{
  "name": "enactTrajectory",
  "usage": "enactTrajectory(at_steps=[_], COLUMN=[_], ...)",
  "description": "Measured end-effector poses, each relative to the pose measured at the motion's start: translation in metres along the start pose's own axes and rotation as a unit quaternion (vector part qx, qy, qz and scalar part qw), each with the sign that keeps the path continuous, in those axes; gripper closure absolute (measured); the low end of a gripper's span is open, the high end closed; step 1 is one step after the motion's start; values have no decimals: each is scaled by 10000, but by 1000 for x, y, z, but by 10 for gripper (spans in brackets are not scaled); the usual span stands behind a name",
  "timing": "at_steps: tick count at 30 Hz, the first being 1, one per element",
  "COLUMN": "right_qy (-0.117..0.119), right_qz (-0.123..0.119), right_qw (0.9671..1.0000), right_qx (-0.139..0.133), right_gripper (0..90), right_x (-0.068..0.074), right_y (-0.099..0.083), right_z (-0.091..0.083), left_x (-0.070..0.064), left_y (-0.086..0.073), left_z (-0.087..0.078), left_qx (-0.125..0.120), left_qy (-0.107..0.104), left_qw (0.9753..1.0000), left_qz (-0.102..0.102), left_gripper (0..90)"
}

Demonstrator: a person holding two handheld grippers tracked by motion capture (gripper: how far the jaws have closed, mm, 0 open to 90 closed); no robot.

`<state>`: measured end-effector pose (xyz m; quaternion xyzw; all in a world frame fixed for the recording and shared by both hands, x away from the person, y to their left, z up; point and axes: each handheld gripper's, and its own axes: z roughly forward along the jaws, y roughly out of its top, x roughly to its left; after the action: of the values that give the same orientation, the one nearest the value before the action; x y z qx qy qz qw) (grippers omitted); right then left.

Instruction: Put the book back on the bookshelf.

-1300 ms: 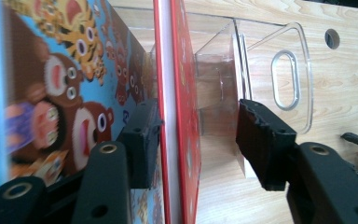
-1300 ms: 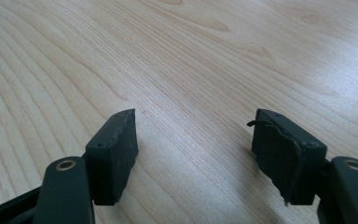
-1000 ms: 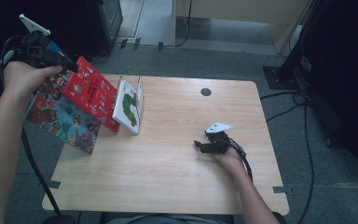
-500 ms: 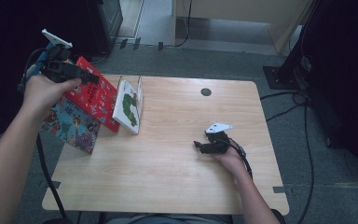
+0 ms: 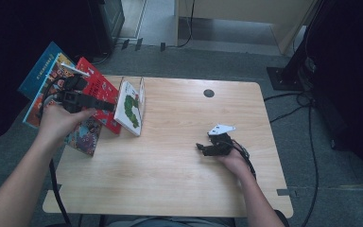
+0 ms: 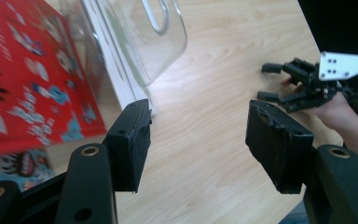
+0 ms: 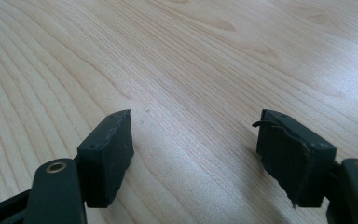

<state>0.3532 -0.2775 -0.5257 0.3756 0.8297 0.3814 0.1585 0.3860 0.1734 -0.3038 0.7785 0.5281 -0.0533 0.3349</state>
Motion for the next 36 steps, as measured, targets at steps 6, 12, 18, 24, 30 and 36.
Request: enactTrajectory(at_steps=[6, 12, 18, 24, 30, 36], right_qy=[1, 6, 4, 4, 3, 2], right_qz=[-16, -13, -12, -13, -15, -13], right_qw=[10000, 10000, 10000, 10000, 10000, 10000], right_qx=[4, 8, 11, 13, 11, 12], right_gripper=[260, 260, 260, 260, 260, 260], right_x=[0, 0, 0, 0, 0, 0], right_y=[0, 0, 0, 0, 0, 0], right_z=[0, 0, 0, 0, 0, 0], left_x=[-17, -28, -34, -34, -29, -25], left_y=[-23, -42, -62, -78, -90, -98], left_z=[15, 37, 64, 92, 121, 146], left_qx=[100, 161, 262, 379, 460, 507], left_qy=[-144, -264, -341, -351, -362, -365], left_qw=[9995, 9988, 9978, 9970, 9964, 9958], left_qz=[253, 367, 511, 584, 606, 662], left_gripper=[403, 397, 397, 397, 394, 394])
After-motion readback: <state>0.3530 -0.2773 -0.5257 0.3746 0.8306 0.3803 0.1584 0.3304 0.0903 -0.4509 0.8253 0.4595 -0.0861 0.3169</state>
